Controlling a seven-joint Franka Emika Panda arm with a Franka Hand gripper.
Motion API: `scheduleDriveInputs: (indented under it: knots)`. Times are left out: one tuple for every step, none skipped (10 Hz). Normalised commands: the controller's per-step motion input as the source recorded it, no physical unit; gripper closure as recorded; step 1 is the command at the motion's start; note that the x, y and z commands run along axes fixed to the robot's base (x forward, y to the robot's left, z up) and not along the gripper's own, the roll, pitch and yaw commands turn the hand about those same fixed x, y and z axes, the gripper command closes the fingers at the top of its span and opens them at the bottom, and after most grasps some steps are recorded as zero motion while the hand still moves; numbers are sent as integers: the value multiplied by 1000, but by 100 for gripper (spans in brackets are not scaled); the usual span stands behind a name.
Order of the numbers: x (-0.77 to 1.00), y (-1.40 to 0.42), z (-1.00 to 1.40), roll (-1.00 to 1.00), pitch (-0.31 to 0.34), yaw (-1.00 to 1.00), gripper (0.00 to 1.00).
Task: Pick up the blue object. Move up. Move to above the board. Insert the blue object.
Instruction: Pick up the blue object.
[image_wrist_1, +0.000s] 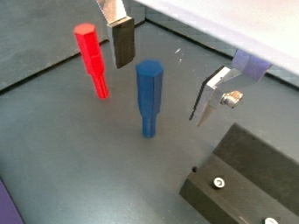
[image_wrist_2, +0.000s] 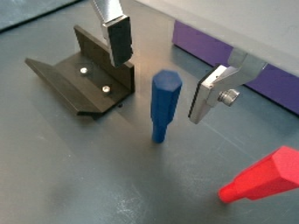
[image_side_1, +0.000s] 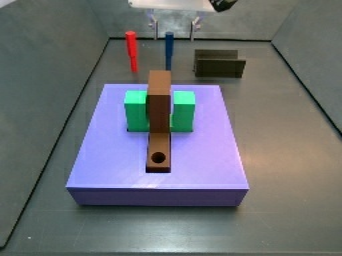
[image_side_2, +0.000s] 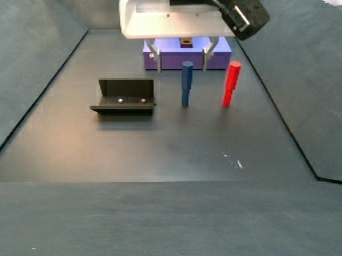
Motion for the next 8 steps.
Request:
scheduleDriveInputs:
  knots:
    - [0, 0, -306, 0, 0, 0, 0]
    - [0, 0, -294, 0, 0, 0, 0]
    - [0, 0, -269, 0, 0, 0, 0]
    - [-17, 0, -220, 0, -10, 0, 0]
    - [0, 0, -60, 0, 0, 0, 0]
    - [0, 0, 0, 0, 0, 0, 0]
    - [0, 0, 0, 0, 0, 0, 100]
    - [0, 0, 0, 0, 0, 0, 100]
